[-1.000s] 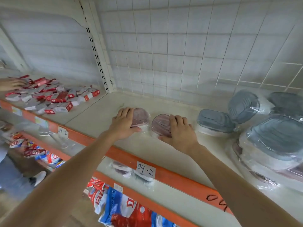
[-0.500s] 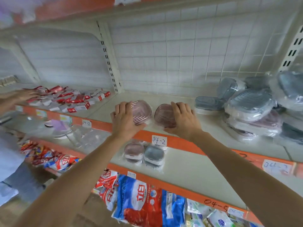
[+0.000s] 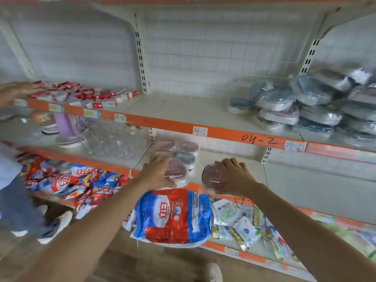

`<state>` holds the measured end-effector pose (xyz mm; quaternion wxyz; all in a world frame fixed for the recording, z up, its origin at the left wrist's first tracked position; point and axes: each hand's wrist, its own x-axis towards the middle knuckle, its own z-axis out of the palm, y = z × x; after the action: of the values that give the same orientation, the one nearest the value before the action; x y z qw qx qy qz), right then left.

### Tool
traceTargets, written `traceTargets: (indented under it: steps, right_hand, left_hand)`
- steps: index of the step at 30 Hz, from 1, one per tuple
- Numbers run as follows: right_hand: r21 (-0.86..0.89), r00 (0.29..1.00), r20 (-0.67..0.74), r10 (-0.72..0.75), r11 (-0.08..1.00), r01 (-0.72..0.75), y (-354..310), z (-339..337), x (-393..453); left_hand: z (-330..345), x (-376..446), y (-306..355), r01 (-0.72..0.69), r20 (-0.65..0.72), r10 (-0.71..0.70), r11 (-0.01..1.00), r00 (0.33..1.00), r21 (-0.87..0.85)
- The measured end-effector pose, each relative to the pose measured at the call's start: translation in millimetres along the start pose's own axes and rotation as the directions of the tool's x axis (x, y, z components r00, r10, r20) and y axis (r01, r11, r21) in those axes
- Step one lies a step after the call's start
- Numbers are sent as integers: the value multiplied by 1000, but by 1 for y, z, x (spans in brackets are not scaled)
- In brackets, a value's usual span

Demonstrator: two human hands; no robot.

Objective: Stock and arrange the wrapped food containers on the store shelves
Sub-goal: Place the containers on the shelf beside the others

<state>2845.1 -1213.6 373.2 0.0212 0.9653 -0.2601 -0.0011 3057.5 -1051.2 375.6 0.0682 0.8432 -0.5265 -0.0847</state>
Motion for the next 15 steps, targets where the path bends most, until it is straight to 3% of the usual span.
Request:
traceTargets:
  steps: [7, 15]
  right_hand:
    - [35, 987, 70, 147, 988, -150, 33, 64, 2]
    - [103, 944, 128, 304, 943, -317, 112, 182, 64]
  left_hand:
    - [61, 38, 21, -28, 116, 25, 999, 993, 27]
    - [179, 170, 48, -107, 112, 102, 993, 989, 42]
